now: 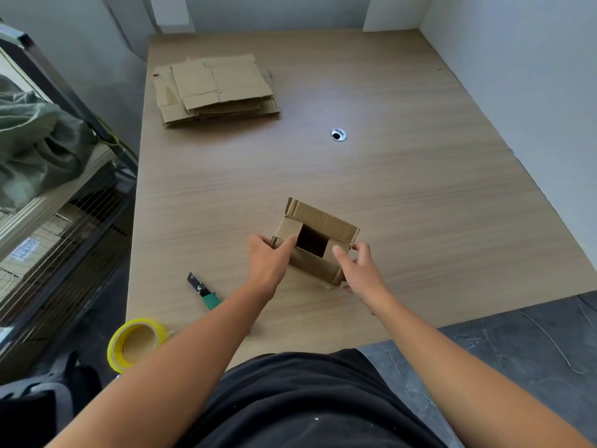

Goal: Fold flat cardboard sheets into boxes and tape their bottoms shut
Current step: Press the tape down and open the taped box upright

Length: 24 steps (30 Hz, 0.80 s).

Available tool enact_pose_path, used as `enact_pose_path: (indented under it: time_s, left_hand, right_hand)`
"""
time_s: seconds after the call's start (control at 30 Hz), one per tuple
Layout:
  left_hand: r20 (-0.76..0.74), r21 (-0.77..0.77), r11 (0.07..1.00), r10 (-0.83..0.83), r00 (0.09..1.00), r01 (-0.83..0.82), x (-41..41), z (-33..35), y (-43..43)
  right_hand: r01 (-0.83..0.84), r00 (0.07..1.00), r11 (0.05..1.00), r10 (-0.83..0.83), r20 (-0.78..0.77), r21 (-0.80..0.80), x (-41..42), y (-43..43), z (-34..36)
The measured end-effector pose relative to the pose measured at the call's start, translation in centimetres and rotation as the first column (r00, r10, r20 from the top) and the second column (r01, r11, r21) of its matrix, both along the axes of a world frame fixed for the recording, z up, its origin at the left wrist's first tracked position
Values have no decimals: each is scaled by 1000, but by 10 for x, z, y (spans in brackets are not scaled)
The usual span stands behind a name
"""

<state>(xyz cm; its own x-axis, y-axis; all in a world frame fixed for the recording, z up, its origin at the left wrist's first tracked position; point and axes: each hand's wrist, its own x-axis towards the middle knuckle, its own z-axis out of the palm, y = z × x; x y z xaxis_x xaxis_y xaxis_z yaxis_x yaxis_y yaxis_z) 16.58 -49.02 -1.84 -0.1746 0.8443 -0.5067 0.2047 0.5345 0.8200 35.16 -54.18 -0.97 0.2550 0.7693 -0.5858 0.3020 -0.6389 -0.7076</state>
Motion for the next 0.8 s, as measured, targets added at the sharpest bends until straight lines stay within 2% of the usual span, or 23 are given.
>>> enact_pose_path:
  time_s: [0.17, 0.23, 0.27, 0.33, 0.4, 0.5, 0.6, 0.67, 0.73, 0.8]
  left_hand:
    - [75, 25, 988, -154, 985, 153, -5, 3, -4]
    - [7, 65, 956, -288, 958, 287, -10, 3, -8]
    - [-91, 104, 924, -360, 929, 368, -13, 1, -10]
    - [-330, 178, 833, -451, 829, 524, -17, -3, -15]
    - [-480, 179, 737, -513, 712, 652, -17, -4, -17]
    - [-604, 38, 628, -605, 519, 777, -13, -2, -12]
    - [-723, -168, 534, -639, 264, 829, -8, 4, -5]
    - [-764, -215, 510, -619, 182, 833, -6, 8, -1]
    - [-778, -185, 498, -601, 183, 847, -7, 10, 2]
    - [-752, -87, 533, -589, 295, 841, -11, 9, 3]
  right_hand:
    - [15, 995, 999, -18, 96, 30, -1, 6, 7]
    - [19, 981, 999, -25, 192, 34, 1, 9, 12]
    - [3, 970, 1000, -8, 241, 20, 2, 11, 14]
    - [-44, 939, 999, 49, 341, -21, 2, 13, 15]
    - [-65, 907, 997, 79, 413, -48, 0, 16, 17]
    - [-53, 917, 999, 48, 396, 1, -2, 16, 21]
    - [-39, 947, 992, -2, 323, 120, 3, 7, 21]
    - [-49, 955, 987, 2, 297, 152, 13, 0, 17]
    - [-35, 966, 986, -8, 259, 164, 24, -5, 15]
    - [-12, 974, 980, -34, 224, 199, 32, -9, 11]
